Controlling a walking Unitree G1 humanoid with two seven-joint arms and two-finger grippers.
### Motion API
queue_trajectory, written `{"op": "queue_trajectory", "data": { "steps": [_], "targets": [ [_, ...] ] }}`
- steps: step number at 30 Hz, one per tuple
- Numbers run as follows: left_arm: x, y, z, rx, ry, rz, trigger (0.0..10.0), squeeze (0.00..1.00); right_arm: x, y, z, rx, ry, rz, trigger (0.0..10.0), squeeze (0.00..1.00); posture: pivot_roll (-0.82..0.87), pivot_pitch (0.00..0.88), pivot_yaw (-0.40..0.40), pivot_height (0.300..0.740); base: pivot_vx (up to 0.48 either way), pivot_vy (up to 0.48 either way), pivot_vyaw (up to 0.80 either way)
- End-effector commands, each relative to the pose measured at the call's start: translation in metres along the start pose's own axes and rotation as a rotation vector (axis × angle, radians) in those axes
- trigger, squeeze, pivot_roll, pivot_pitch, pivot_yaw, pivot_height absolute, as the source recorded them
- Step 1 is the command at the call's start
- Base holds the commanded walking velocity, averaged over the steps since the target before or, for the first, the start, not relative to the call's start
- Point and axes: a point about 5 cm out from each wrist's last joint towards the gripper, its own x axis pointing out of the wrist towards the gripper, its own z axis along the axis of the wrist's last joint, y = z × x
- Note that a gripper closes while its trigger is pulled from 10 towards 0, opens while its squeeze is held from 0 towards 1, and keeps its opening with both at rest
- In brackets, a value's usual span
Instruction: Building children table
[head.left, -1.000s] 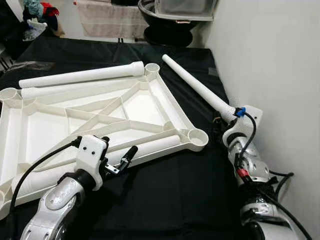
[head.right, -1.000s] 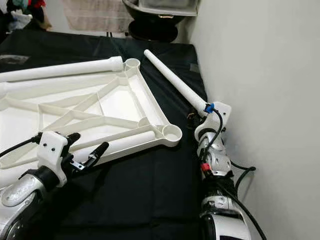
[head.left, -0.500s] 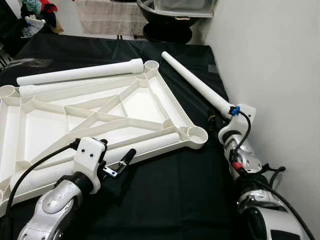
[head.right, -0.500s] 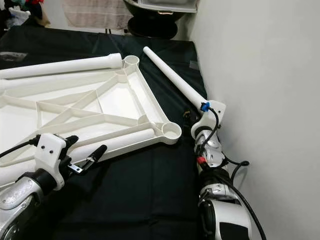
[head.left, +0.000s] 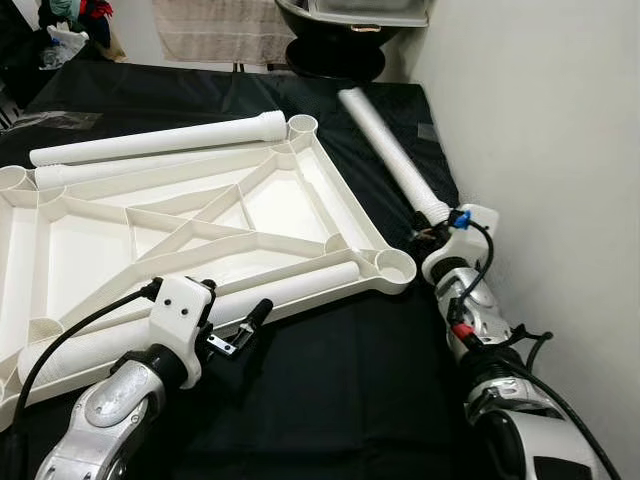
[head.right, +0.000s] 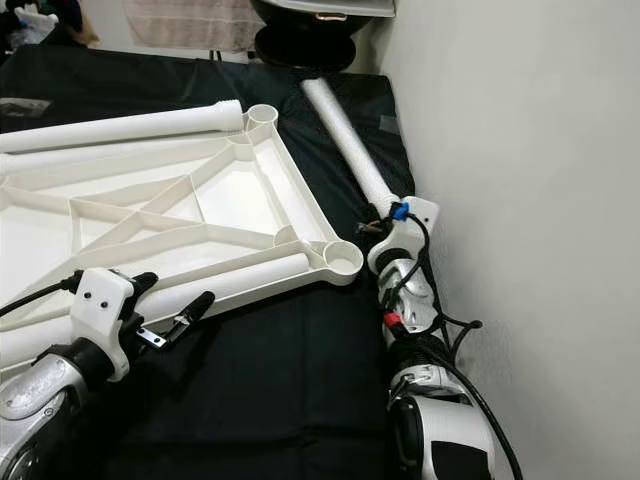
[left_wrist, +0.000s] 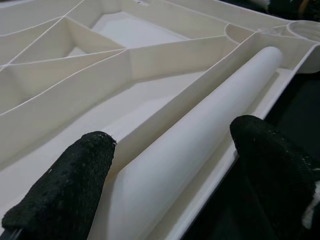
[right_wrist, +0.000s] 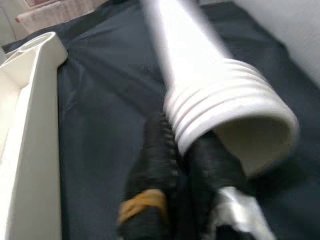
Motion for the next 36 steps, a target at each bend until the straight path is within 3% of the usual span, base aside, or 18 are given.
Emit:
{"op": "queue_trajectory", "data": {
  "steps": [1,10,13,16,21,26,27,28,30,31,33,34,35,36],
  "targets": [
    [-0.001,-0.001,-0.006,-0.008,0.033,-0.006,10.0,0.0,-0.006,-0.01,-0.009,0.021,0.014,-0.03,0.0,0.0,0.11,0.226,-0.102,0.74,0.0,0.0,0.0],
    [0.001,0.002,-0.009,-0.006,0.038,-0.004,10.0,0.0,-0.026,-0.002,-0.019,0.095,-0.011,0.095,0.0,0.0,0.09,0.206,-0.097,0.74,0.0,0.0,0.0],
    [0.006,0.002,-0.01,-0.006,0.032,-0.007,10.0,0.0,-0.037,0.008,-0.004,0.138,-0.078,0.155,0.0,0.0,0.07,0.178,-0.087,0.74,0.0,0.0,0.0],
    [0.016,0.002,-0.009,-0.007,0.011,-0.013,10.0,0.0,-0.048,0.024,0.023,0.239,-0.173,0.216,0.0,0.0,0.06,0.145,-0.077,0.74,0.0,0.0,0.0],
    [0.022,0.003,-0.007,-0.01,-0.004,-0.014,10.0,0.0,-0.052,0.034,0.036,0.292,-0.213,0.254,0.0,0.0,0.05,0.134,-0.074,0.74,0.0,0.0,0.0],
    [0.033,0.005,-0.004,-0.043,-0.035,-0.004,10.0,0.0,-0.058,0.046,0.056,0.335,-0.268,0.324,0.0,0.0,0.03,0.052,-0.063,0.74,0.0,0.0,0.0],
    [0.038,0.007,0.0,-0.097,-0.063,0.008,10.0,0.0,-0.062,0.05,0.066,0.347,-0.293,0.368,0.0,0.0,0.03,0.023,-0.063,0.74,0.0,0.0,0.0],
    [0.038,0.007,0.0,-0.097,-0.063,0.008,10.0,0.0,-0.062,0.05,0.066,0.347,-0.293,0.368,0.0,0.0,0.03,0.023,-0.063,0.74,0.0,0.0,0.0],
    [0.05,0.012,0.004,-0.212,-0.108,0.025,10.0,0.0,-0.066,0.051,0.07,0.365,-0.288,0.439,0.0,0.0,0.03,0.0,-0.065,0.74,0.0,0.0,0.0],
    [0.05,0.012,0.004,-0.212,-0.108,0.025,10.0,0.0,-0.066,0.051,0.07,0.365,-0.288,0.439,0.0,0.0,0.03,0.0,-0.065,0.74,0.0,0.0,0.0],
    [0.057,0.015,0.012,-0.364,-0.162,-0.002,10.0,0.0,-0.077,0.05,0.063,0.385,-0.228,0.505,0.0,0.0,0.03,0.0,-0.074,0.74,0.0,0.0,0.0],
    [0.057,0.015,0.012,-0.364,-0.162,-0.002,10.0,0.0,-0.077,0.05,0.063,0.385,-0.228,0.505,0.0,0.0,0.03,0.0,-0.074,0.74,0.0,0.0,0.0],
    [0.057,0.015,0.018,-0.464,-0.198,-0.046,10.0,0.0,-0.086,0.051,0.058,0.395,-0.19,0.556,0.0,0.0,0.03,0.0,-0.072,0.74,0.0,0.0,0.0],
    [0.057,0.015,0.018,-0.464,-0.198,-0.046,10.0,0.0,-0.086,0.051,0.058,0.395,-0.19,0.556,0.0,0.0,0.03,0.0,-0.072,0.74,0.0,0.0,0.0]
  ]
}}
